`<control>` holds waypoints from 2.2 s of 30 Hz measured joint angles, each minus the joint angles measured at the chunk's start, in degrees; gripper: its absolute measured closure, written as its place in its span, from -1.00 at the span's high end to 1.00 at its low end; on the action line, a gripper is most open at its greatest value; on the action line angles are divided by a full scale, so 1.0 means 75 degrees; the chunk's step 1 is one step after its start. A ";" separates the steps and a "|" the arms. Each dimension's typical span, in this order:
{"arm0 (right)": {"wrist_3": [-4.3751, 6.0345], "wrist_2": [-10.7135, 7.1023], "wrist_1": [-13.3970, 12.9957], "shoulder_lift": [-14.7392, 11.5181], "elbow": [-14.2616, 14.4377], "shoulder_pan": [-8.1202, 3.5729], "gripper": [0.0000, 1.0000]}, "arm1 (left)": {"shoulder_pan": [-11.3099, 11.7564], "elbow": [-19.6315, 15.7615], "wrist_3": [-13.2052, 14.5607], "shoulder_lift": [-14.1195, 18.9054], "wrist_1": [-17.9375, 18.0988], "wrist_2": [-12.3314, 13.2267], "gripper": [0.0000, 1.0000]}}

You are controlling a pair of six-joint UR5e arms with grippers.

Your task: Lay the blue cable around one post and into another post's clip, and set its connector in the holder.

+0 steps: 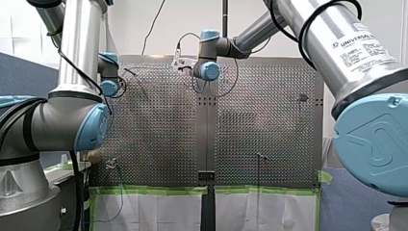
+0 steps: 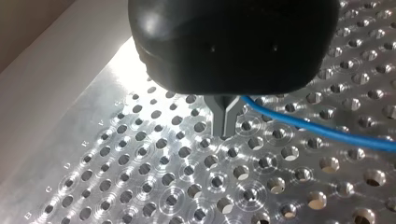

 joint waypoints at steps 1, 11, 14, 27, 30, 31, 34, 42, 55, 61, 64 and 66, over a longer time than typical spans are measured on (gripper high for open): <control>0.0001 0.0013 0.0023 0.0007 0.0000 0.0000 -1.00 | -0.0003 0.0000 -0.0003 0.0000 0.0001 -0.0001 -0.67; -0.0162 0.0247 0.0550 0.0083 0.0023 -0.0024 -1.00 | -0.0017 -0.0099 -0.0084 0.0002 -0.0028 -0.0156 0.70; -0.0250 0.0418 0.0723 0.0092 0.0096 -0.0025 -1.00 | -0.0020 -0.0176 -0.0146 0.0003 -0.0021 -0.0301 0.70; -0.0434 0.1254 0.0711 0.0095 0.0844 -0.0058 -1.00 | -0.0197 -0.0256 -0.0482 0.0003 0.0055 -0.0105 0.86; -0.0485 0.1444 0.0634 0.0077 0.1034 -0.0064 -1.00 | -0.0235 -0.0258 -0.0572 0.0003 0.0061 -0.0154 0.86; -0.0499 0.1502 0.0594 0.0069 0.1091 -0.0066 -1.00 | -0.0244 -0.0258 -0.0586 0.0003 0.0061 -0.0173 0.86; -0.0535 0.1713 0.0426 0.0016 0.1302 -0.0071 -1.00 | -0.0270 -0.0258 -0.0615 0.0003 0.0052 -0.0252 0.91; -0.0452 0.2299 -0.0140 -0.0415 0.1888 -0.0115 -1.00 | -0.0322 -0.0256 -0.0644 0.0003 -0.0090 -0.0615 0.95; -0.0359 0.3002 -0.1013 -0.1036 0.2761 -0.0263 -1.00 | -0.0429 -0.0258 -0.0507 0.0004 0.0033 -0.0621 0.89; -0.0324 0.3072 -0.1400 -0.1051 0.3149 -0.0298 -1.00 | -0.0462 -0.0260 -0.0513 0.0004 0.0076 -0.0417 1.00; -0.0298 0.3088 -0.1594 -0.1052 0.3342 -0.0343 -1.00 | -0.0462 -0.0260 -0.0568 0.0004 0.0079 -0.0412 1.00; -0.0291 0.3139 -0.1733 -0.1053 0.3481 -0.0374 -1.00 | -0.0465 -0.0260 -0.0588 0.0004 0.0073 -0.0414 1.00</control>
